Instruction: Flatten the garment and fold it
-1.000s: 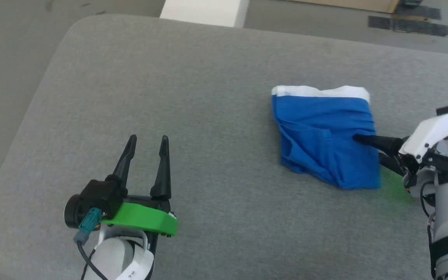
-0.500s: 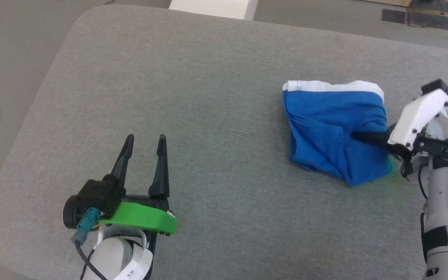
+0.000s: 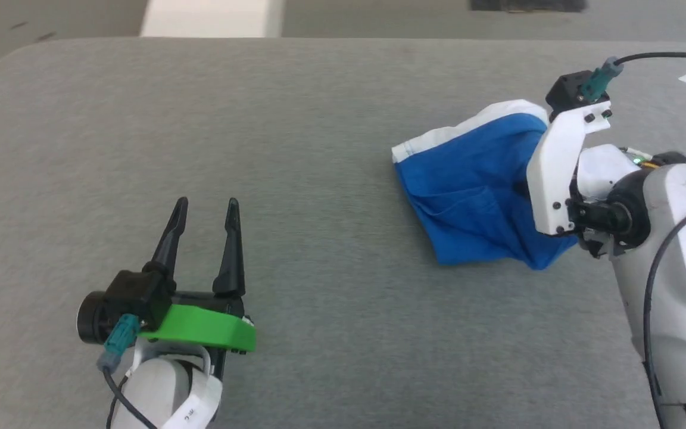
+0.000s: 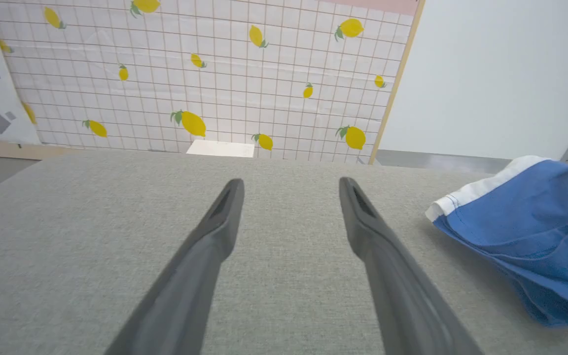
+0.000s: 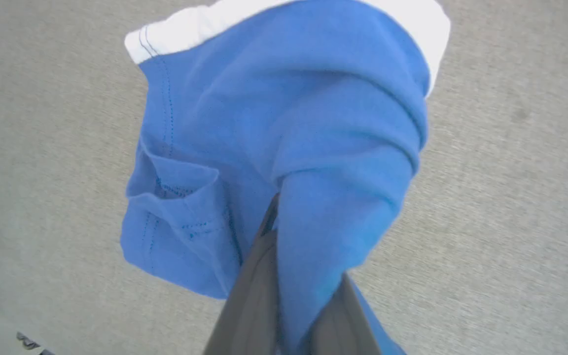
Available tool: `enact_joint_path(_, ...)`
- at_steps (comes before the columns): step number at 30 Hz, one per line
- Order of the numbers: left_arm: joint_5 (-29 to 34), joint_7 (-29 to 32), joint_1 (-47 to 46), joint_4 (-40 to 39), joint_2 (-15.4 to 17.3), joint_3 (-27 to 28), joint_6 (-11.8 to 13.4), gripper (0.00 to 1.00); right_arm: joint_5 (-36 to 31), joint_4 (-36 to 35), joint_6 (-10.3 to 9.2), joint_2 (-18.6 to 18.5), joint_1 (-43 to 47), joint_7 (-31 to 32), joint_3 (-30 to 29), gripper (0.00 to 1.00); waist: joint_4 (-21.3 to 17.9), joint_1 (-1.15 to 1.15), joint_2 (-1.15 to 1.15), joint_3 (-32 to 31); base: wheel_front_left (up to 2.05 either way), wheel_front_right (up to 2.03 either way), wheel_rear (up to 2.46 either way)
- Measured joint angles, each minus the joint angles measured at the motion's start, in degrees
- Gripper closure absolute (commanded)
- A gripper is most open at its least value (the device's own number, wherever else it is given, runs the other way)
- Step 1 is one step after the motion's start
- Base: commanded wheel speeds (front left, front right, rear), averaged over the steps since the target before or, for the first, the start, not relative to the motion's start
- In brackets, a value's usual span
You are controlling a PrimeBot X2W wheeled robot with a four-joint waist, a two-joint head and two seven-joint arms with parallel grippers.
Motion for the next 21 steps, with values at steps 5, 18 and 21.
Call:
enact_joint_path(5,1.7,0.0,-1.3,0.0,0.0,0.1,-0.9,0.00,-3.0,0.6,0.00,-3.0,-0.9,-2.6,2.5,1.00,-5.6,0.00,0.00,0.6,0.00,0.00,0.00)
enact_joint_path(18,4.4,0.0,-3.6,-0.4,3.1,-0.4,-2.3,0.00,-11.2,9.4,0.01,-6.4,-5.5,-14.4,-0.4,1.00,-18.2,0.00,0.00,4.3,0.00,0.00,0.00)
enact_joint_path(21,4.8,0.0,-4.3,-1.1,4.3,-0.6,-2.3,0.00,-13.7,12.2,0.01,-7.3,-6.7,-18.7,-2.0,1.00,-20.1,0.00,0.00,6.2,0.00,0.00,0.00)
